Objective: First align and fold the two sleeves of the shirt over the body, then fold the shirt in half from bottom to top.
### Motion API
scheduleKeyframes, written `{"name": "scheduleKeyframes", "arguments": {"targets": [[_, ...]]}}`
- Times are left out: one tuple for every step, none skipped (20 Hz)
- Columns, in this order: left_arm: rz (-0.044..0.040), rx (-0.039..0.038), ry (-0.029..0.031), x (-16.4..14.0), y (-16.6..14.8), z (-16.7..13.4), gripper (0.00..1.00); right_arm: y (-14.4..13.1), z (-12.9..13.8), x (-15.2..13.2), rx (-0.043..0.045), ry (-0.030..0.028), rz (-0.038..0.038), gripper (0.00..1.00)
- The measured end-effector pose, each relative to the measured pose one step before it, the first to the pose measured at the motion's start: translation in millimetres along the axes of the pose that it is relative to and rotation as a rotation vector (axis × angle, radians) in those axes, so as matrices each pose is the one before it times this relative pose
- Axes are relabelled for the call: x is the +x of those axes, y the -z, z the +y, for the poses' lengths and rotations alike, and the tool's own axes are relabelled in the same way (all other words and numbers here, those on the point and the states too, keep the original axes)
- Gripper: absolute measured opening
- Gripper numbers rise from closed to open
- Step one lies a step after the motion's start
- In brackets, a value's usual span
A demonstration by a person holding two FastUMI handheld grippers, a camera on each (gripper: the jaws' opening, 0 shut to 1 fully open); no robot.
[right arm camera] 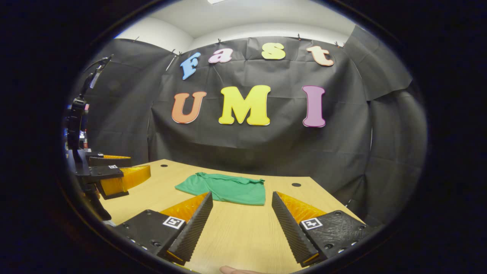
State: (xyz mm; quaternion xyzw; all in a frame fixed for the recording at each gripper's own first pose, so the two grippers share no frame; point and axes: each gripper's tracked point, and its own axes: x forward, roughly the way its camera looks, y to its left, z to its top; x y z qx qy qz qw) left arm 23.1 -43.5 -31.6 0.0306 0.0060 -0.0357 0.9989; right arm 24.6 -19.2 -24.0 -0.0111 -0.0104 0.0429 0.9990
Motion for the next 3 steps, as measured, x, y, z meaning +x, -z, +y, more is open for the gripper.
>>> {"name": "scheduleKeyframes", "arguments": {"targets": [[0.0023, -0.00134, 0.00248, 0.2, 1.05, -0.42, 1.0, 0.88, 0.18, 0.53, 0.00016, 0.00013, 0.00139, 0.95], [0.00379, -0.00225, 0.00263, 1.13, 0.91, -0.9, 1.0, -0.04, 0.03, 0.14, 0.00037, -0.00026, 0.00104, 0.95], [0.00244, -0.00158, 0.00083, 0.78, 1.12, 0.07, 1.0, 0.33, -0.65, 0.37, -0.00024, -0.00048, 0.00076, 0.95]]}}
